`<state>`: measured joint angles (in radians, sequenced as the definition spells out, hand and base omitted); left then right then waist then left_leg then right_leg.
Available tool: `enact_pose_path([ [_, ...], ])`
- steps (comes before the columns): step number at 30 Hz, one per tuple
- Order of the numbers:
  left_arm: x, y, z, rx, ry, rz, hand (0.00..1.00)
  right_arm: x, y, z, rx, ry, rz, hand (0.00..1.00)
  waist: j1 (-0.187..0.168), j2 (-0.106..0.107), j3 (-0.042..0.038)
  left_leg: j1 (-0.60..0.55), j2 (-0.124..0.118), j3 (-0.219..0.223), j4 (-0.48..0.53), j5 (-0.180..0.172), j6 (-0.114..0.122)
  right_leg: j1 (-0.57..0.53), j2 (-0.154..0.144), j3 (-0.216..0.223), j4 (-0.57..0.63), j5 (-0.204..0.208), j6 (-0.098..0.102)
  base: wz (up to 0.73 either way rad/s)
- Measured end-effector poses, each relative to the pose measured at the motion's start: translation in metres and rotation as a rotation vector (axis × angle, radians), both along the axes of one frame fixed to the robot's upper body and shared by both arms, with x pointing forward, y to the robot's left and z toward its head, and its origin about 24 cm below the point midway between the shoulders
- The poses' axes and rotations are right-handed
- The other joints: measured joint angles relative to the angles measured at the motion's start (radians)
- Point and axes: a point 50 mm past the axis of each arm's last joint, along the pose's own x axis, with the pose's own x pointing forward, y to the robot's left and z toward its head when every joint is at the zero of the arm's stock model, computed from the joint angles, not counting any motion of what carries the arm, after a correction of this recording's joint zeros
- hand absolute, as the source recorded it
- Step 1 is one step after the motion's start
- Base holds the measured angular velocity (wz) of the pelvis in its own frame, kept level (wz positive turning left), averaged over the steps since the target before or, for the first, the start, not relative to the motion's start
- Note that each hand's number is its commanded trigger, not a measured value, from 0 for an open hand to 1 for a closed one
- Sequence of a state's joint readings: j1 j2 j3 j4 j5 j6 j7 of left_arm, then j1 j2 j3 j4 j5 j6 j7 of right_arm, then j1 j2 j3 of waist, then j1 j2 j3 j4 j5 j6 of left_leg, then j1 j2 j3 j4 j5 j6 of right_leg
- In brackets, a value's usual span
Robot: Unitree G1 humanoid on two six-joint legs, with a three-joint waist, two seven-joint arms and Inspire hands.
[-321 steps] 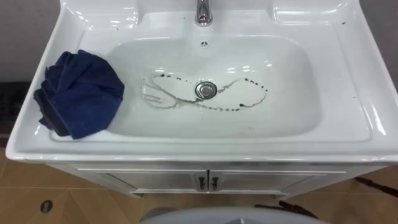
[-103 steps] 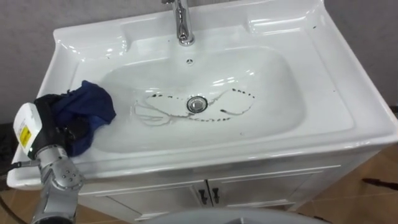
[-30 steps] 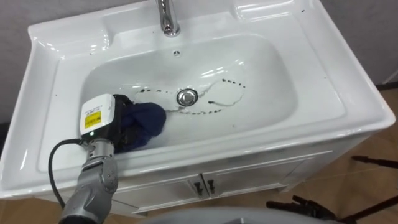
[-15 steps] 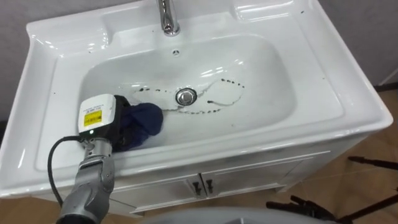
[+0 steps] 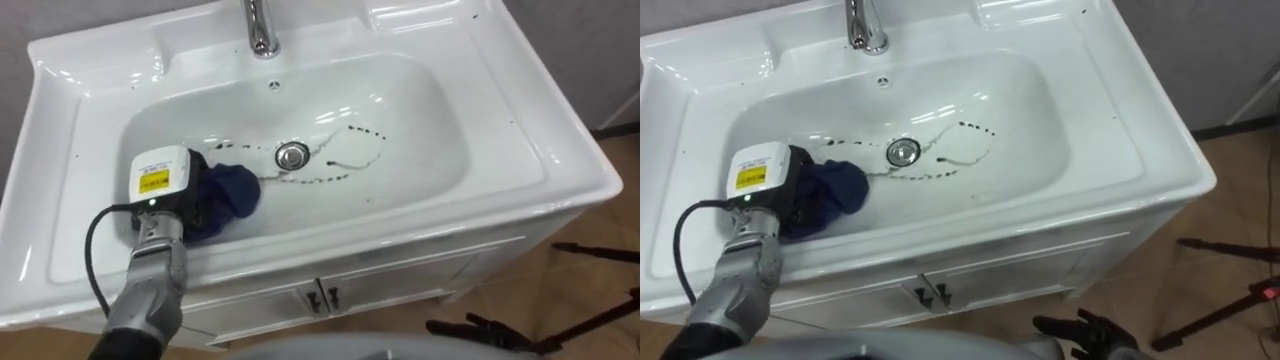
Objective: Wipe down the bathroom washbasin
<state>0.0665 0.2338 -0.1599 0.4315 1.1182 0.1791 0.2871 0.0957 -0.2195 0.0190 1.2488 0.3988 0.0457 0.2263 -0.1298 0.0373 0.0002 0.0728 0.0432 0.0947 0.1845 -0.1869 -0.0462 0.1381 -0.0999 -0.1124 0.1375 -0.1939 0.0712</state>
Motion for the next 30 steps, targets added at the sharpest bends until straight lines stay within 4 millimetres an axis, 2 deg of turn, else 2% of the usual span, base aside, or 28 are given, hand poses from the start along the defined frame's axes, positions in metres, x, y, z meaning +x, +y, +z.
enact_pose_path([
  [3, 0.005, 0.0, 0.003, 0.033, 0.001, -0.01, 1.0, 0.001, -0.001, 0.001, -0.007, -0.005, -0.011, 0.0, -0.02, 0.015, -0.0006, -0.008, 0.0, 0.014, 0.0, 0.0, 0.0, -0.012, -0.001, 0.009, 0.002, 0.0, 0.0, -0.07],
  [6, 0.017, -0.002, 0.008, 0.04, -0.02, -0.015, 1.0, 0.004, -0.004, 0.002, -0.028, -0.01, -0.014, 0.0, -0.031, 0.024, 0.0062, -0.008, 0.0, 0.028, 0.001, 0.0, 0.0, -0.016, -0.002, 0.026, 0.009, 0.0, 0.0, -0.09],
  [8, 0.025, -0.001, 0.009, 0.051, -0.018, -0.015, 1.0, 0.003, -0.013, 0.004, -0.065, 0.002, -0.007, 0.0, -0.036, 0.031, 0.0141, -0.005, 0.0, 0.045, 0.001, 0.0, 0.0, -0.018, -0.004, 0.034, 0.012, 0.0, 0.0, -0.12],
  [10, 0.027, 0.001, 0.009, 0.075, -0.008, -0.018, 1.0, 0.002, -0.018, 0.005, -0.085, 0.008, 0.005, 0.0, -0.052, 0.033, 0.0158, -0.007, 0.0, 0.045, 0.0, 0.0, 0.0, -0.022, -0.004, 0.035, 0.012, 0.0, 0.0, -0.03],
  [15, 0.032, 0.002, 0.005, 0.083, 0.018, -0.011, 1.0, -0.005, -0.026, 0.007, -0.148, 0.061, 0.068, 0.0, -0.081, 0.035, 0.0144, -0.017, 0.001, 0.058, 0.0, 0.0, 0.0, -0.034, -0.004, 0.032, 0.014, 0.0, 0.0, 0.0],
  [20, 0.043, -0.006, 0.003, 0.095, 0.036, -0.037, 1.0, -0.033, -0.021, 0.002, -0.192, 0.257, 0.271, 0.0, -0.088, 0.037, 0.0124, -0.027, 0.003, 0.074, 0.001, 0.0, 0.0, -0.056, -0.004, 0.037, 0.022, 0.0, 0.0, -0.03],
  [24, 0.051, -0.011, 0.001, 0.064, 0.053, -0.021, 1.0, -0.038, -0.016, 0.0, -0.192, 0.3, 0.332, 0.0, -0.088, 0.036, 0.0131, -0.028, 0.007, 0.098, 0.001, 0.0, 0.0, -0.073, -0.002, 0.055, 0.038, 0.0, 0.0, -0.13],
  [25, 0.052, -0.01, -0.001, 0.054, 0.065, -0.009, 1.0, -0.037, -0.015, 0.0, -0.196, 0.309, 0.35, 0.0, -0.09, 0.032, 0.0157, -0.029, 0.008, 0.099, 0.001, -0.001, 0.002, -0.073, -0.002, 0.057, 0.042, 0.0, 0.0, -0.09],
  [30, 0.05, -0.007, -0.009, 0.038, 0.094, 0.034, 1.0, -0.038, -0.013, -0.001, -0.199, 0.341, 0.375, 0.0, -0.112, 0.036, 0.012, -0.027, 0.013, 0.11, 0.002, -0.003, 0.005, -0.087, 0.004, 0.071, 0.053, 0.0, 0.0, -0.07],
])
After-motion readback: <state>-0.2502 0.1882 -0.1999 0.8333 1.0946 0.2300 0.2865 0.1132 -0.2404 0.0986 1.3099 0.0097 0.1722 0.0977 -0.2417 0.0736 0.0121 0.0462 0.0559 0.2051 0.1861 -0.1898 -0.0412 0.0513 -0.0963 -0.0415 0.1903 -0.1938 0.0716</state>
